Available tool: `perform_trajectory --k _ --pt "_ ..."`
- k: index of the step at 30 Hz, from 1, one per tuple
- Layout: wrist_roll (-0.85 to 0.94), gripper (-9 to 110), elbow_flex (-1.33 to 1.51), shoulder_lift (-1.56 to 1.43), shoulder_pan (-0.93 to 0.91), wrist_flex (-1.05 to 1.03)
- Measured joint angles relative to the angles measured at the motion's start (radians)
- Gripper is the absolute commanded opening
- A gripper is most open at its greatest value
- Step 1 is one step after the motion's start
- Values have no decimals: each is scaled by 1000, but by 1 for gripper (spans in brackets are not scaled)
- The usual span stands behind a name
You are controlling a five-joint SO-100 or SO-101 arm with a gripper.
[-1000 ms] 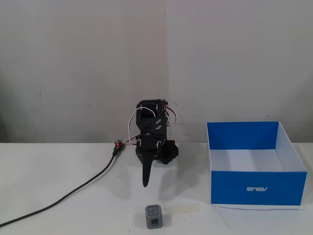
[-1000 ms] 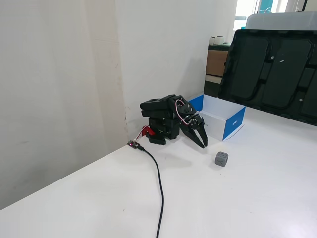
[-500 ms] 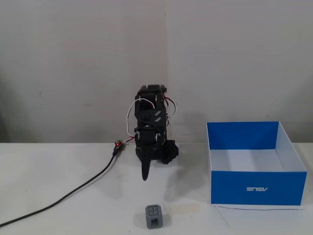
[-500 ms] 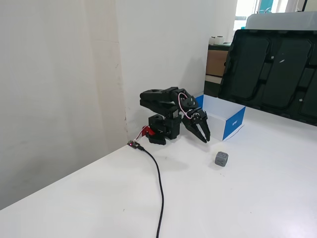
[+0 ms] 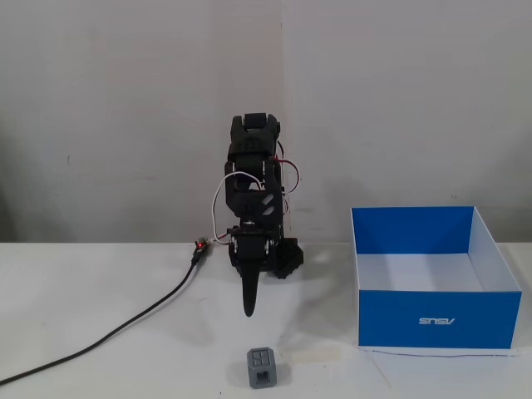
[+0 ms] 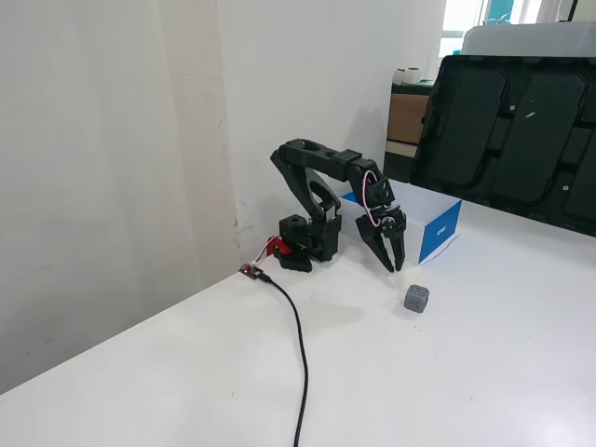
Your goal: Pick the gray block and keep it in the box.
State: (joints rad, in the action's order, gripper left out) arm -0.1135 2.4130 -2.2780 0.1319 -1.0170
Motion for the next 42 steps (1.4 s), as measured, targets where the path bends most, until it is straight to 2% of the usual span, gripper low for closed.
perform_trajectory --k 10,23,42 --pt "0 18 -91 196 28 0" --pt "0 28 -195 417 52 43" --pt "0 27 -212 580 64 152"
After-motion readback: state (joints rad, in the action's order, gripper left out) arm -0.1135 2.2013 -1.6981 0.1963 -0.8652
